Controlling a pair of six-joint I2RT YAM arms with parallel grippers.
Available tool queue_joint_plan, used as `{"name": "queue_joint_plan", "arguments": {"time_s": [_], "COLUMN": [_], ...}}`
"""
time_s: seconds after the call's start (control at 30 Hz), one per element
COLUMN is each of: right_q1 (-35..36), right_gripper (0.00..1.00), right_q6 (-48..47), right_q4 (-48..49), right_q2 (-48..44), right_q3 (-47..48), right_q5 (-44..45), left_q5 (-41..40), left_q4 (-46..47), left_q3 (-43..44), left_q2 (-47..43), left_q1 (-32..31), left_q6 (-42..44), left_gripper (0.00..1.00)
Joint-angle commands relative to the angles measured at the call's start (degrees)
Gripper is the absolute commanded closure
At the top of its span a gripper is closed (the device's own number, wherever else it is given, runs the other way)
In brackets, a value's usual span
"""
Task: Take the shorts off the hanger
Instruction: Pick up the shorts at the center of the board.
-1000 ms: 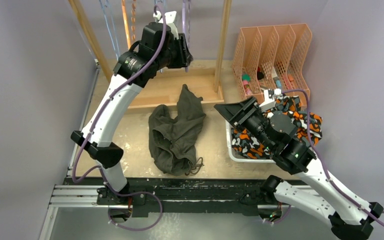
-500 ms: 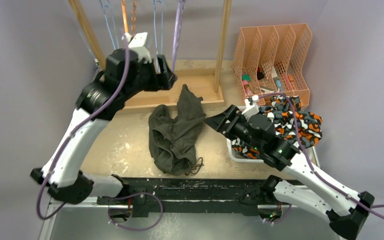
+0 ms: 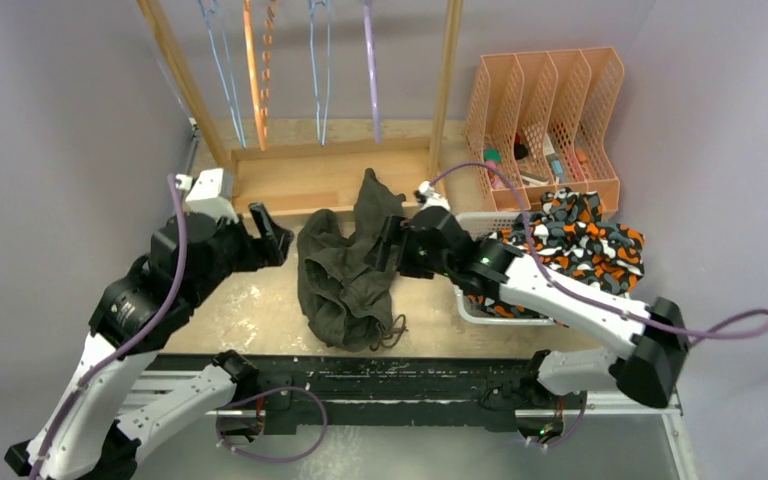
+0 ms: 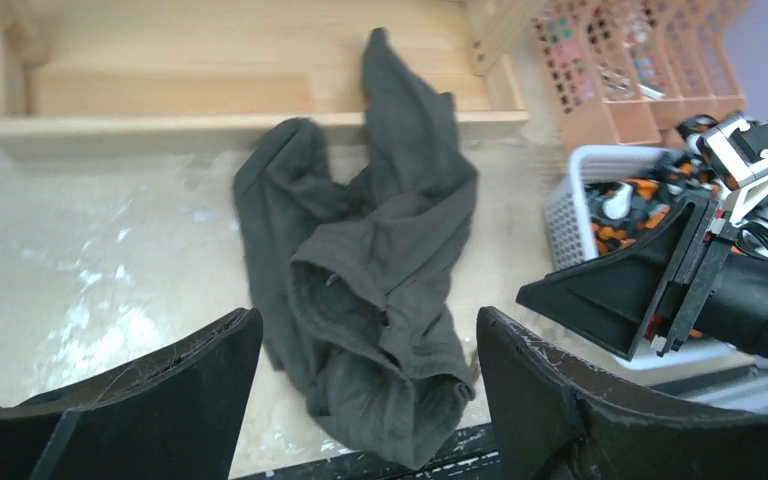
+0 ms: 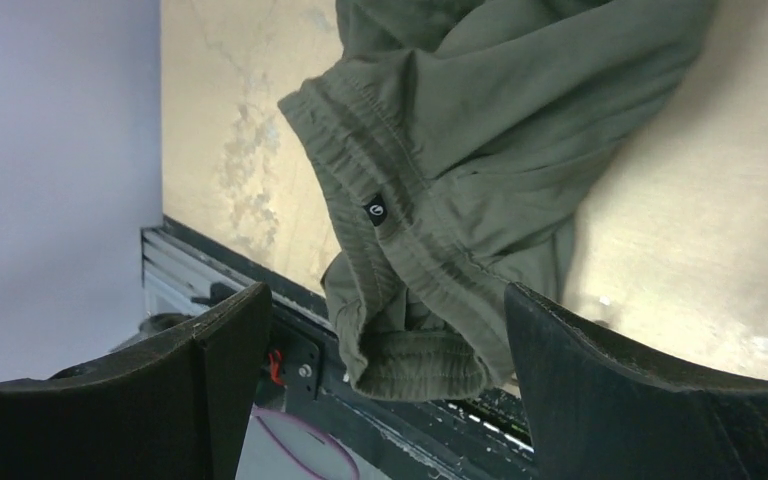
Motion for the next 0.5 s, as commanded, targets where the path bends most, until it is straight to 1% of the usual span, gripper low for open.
{"name": "queue_joint_plan", "arguments": {"time_s": [0.0, 0.07, 0.17, 0.23, 0.3, 0.33, 0.4, 0.47], "right_q1": [1.5, 2.9, 5.2, 6.5, 7.7, 8.1, 8.9, 9.3], "right_gripper": [0.13, 0.12, 0.11, 0.1, 0.04, 0.03, 0.02, 0.01], "right_q6": [-5.1, -5.3, -6.6, -10.0, -12.6, -13.3, -14.3, -14.5], "right_q4": [2.0, 1.3, -3.2, -4.2, -3.6, -3.9, -5.3, -8.9], "right_q2": [10.1, 14.4, 21.3, 25.5, 28.9, 30.6, 33.8, 37.6], "right_q3": [5.0, 8.0, 14.6, 18.5, 21.1, 22.6, 25.4, 27.8], "right_q5": [-6.0, -4.6, -0.4, -0.6, -0.5, 0.1, 3.2, 8.1], "left_q5": [-10.3, -13.2, -16.0, -17.4, -17.8, -17.8, -17.7, -17.6], "left_q4": [-2.3, -2.1, -1.6, -1.8, -1.7, -1.7, -1.7, -1.9], "left_q3": [-7.3, -10.8, -13.2, -13.3, -13.1, -13.0, -12.6, -12.3], "left_q2": [-7.0, -10.5, -13.4, -13.8, -13.4, -13.0, -12.4, -11.9], "left_q1": [0.2, 0.3, 0.2, 0.2, 0.2, 0.2, 0.2, 0.2], "left_q6": [-8.8, -11.6, -13.6, -14.2, -14.0, -13.8, -13.4, -12.9], "left_gripper": [0.22, 0.22, 0.21, 0.21, 0.2, 0.2, 0.2, 0.2]}}
